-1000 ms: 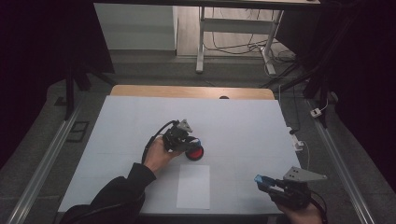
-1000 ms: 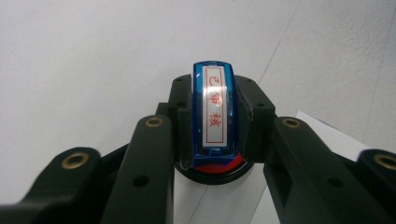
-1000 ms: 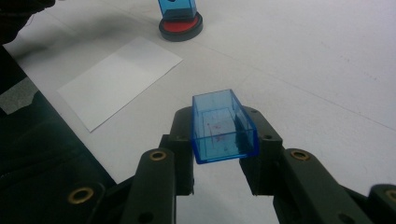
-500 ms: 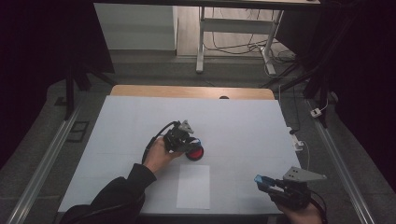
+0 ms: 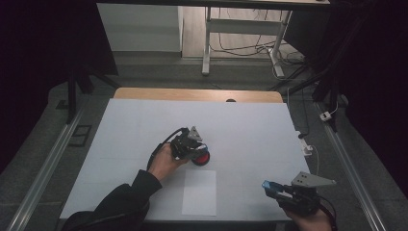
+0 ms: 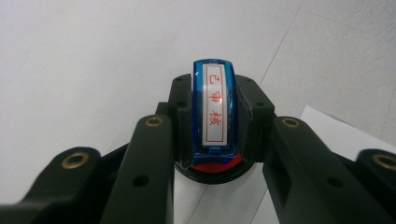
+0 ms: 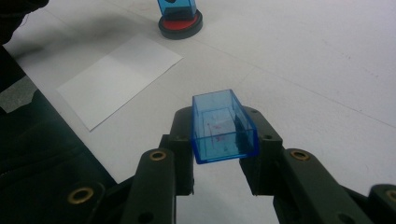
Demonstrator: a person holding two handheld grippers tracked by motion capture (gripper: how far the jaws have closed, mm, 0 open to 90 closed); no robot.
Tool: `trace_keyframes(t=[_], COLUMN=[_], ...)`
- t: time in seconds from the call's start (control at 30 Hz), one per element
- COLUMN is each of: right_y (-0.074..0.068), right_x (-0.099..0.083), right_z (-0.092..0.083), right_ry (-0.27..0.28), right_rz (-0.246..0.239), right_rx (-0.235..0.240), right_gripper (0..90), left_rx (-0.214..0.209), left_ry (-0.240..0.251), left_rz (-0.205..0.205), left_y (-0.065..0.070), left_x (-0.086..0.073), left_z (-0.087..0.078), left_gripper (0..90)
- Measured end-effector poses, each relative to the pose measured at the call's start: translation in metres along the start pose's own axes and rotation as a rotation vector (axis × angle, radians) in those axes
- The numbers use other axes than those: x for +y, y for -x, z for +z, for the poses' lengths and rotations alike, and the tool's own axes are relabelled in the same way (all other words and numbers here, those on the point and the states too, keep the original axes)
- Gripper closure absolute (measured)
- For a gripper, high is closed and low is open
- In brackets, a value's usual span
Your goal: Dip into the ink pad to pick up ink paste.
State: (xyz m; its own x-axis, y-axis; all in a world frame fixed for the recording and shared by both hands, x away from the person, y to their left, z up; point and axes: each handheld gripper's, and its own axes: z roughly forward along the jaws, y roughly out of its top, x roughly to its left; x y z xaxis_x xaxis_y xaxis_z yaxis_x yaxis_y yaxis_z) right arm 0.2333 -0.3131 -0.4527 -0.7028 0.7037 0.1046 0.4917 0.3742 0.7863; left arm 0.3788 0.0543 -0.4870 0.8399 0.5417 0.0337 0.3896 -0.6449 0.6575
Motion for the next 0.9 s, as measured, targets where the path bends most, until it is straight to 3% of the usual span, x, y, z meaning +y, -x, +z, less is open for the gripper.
trace_keyframes(t=[0.2,0.33,0.53,0.73,0.9], right_y=[0.000,0.000,0.000,0.000,0.000], right_x=[0.000,0.000,0.000,0.000,0.000], right_z=[0.000,0.000,0.000,0.000,0.000], right_ry=[-0.001,0.000,-0.001,-0.002,-0.002], right_rz=[0.002,0.003,0.003,0.001,0.000], right_rx=[0.000,0.001,0.001,0.002,0.004], right_gripper=[68.0,68.0,68.0,68.0,68.0], left_rx=[-0.061,-0.089,-0.082,0.001,0.012], left_ry=[0.022,0.032,0.039,0.018,0.012], left_rz=[-0.078,-0.106,-0.099,-0.015,0.001], left_y=[-0.011,-0.016,-0.015,0.000,0.002], left_x=[-0.003,-0.006,-0.006,-0.002,-0.001], left_z=[0.001,0.001,0.001,0.000,0.000], left_gripper=[70.4,70.4,70.4,70.4,70.3])
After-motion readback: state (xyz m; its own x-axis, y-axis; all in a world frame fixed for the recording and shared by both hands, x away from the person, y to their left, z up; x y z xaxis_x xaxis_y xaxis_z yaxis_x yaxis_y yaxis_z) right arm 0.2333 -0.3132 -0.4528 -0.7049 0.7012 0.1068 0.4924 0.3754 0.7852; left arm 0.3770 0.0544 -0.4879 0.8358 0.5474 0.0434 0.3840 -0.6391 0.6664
